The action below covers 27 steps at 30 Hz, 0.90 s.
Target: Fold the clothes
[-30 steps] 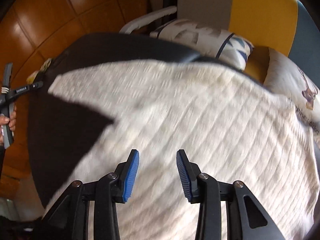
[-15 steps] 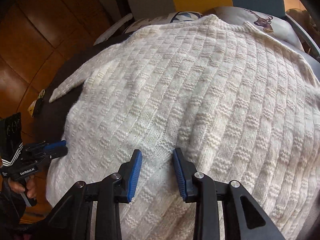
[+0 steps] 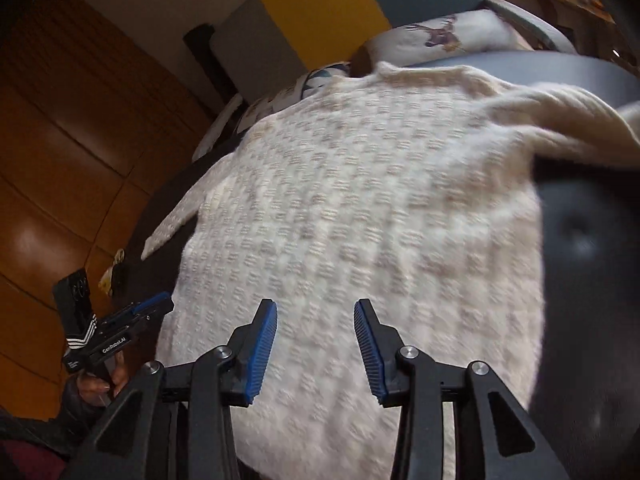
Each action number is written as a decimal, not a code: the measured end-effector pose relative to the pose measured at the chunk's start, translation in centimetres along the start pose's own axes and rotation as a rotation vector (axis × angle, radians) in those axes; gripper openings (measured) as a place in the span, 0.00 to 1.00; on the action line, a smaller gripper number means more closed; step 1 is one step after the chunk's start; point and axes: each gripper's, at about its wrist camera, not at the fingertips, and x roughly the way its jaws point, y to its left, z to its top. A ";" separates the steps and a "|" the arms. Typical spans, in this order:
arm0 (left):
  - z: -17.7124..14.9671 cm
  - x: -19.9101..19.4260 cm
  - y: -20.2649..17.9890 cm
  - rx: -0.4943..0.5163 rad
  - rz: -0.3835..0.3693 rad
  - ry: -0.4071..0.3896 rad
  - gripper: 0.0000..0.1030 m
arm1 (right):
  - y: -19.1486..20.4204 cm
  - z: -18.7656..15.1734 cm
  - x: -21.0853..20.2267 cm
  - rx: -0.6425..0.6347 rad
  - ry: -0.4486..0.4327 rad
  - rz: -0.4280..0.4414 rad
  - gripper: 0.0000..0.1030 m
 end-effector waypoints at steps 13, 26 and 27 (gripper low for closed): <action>-1.3 2.4 -1.7 -0.045 -0.022 0.060 0.31 | -5.1 -6.5 -1.9 0.104 -0.011 -0.114 0.40; 1.0 1.4 -1.6 -0.090 -0.098 0.084 0.36 | -2.3 -3.4 -2.7 -0.114 0.034 -0.434 0.24; 1.9 1.4 -1.5 -0.085 -0.095 0.069 0.36 | -2.1 -2.6 -3.2 -0.106 -0.003 -0.419 0.27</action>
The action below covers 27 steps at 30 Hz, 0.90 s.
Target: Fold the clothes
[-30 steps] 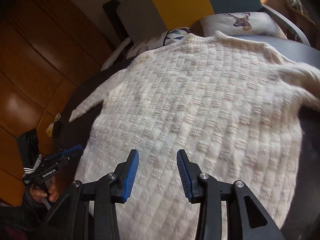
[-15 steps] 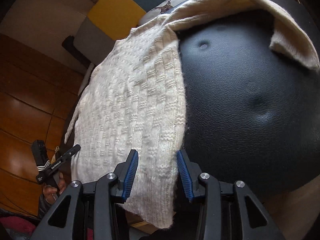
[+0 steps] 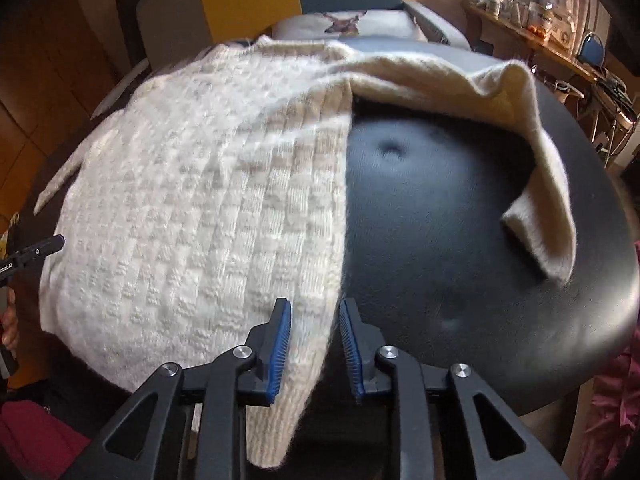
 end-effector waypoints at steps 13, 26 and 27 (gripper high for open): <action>20.2 8.6 -2.2 0.256 0.131 -0.159 0.36 | 4.4 17.8 8.8 0.006 -0.089 0.183 0.28; 29.8 21.5 -2.0 0.415 0.177 -0.003 0.34 | 8.0 30.0 20.5 -0.133 -0.003 0.284 0.28; 29.9 22.4 -2.2 0.443 0.198 0.006 0.35 | 7.9 30.5 21.6 -0.127 0.007 0.281 0.28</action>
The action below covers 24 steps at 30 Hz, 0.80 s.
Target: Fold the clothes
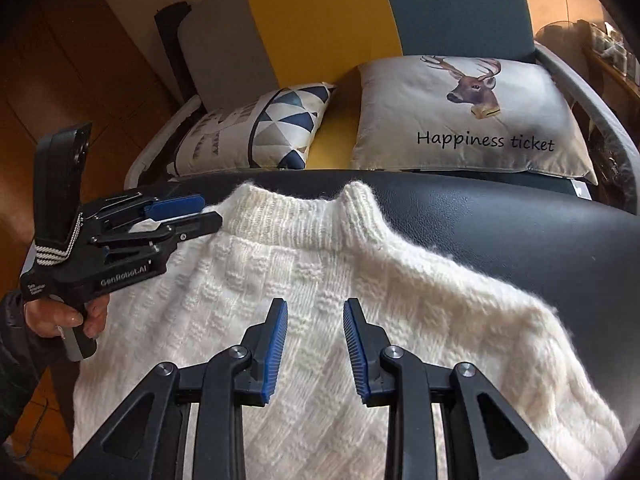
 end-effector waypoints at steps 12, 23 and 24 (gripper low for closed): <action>-0.8 0.6 2.3 -0.328 0.096 -0.061 0.38 | -1.3 0.6 -0.1 0.088 -0.119 -0.084 0.24; -4.8 -8.3 -8.1 -0.348 -0.118 -0.125 0.44 | -4.9 -17.5 -22.6 0.328 -0.408 -0.238 0.33; -5.5 -8.7 -10.0 -0.321 -0.136 -0.117 0.44 | -5.0 -19.9 -24.3 0.342 -0.406 -0.304 0.33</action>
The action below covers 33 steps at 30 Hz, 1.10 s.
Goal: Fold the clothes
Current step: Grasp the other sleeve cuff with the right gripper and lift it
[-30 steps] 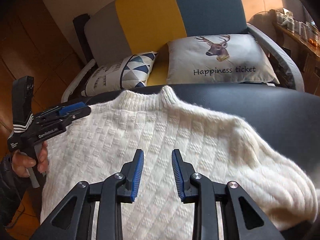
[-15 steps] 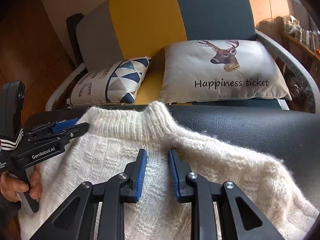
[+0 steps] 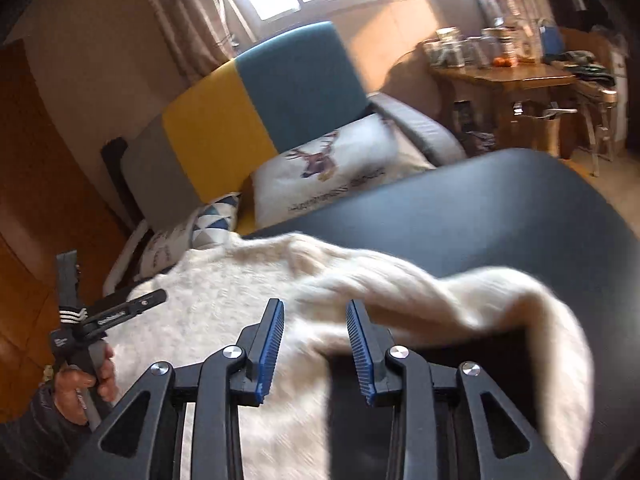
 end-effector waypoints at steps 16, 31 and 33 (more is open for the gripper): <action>-6.0 2.8 -11.1 0.146 -0.027 0.139 0.45 | -10.9 -11.0 -3.0 0.174 0.081 -0.266 0.33; -7.1 3.9 -14.0 0.431 0.057 0.122 0.06 | -12.6 -2.3 -7.2 -0.085 0.118 -0.557 0.06; -6.9 4.1 -13.9 0.430 0.044 0.132 0.06 | -13.8 -0.1 -7.6 -0.089 0.134 -0.582 0.06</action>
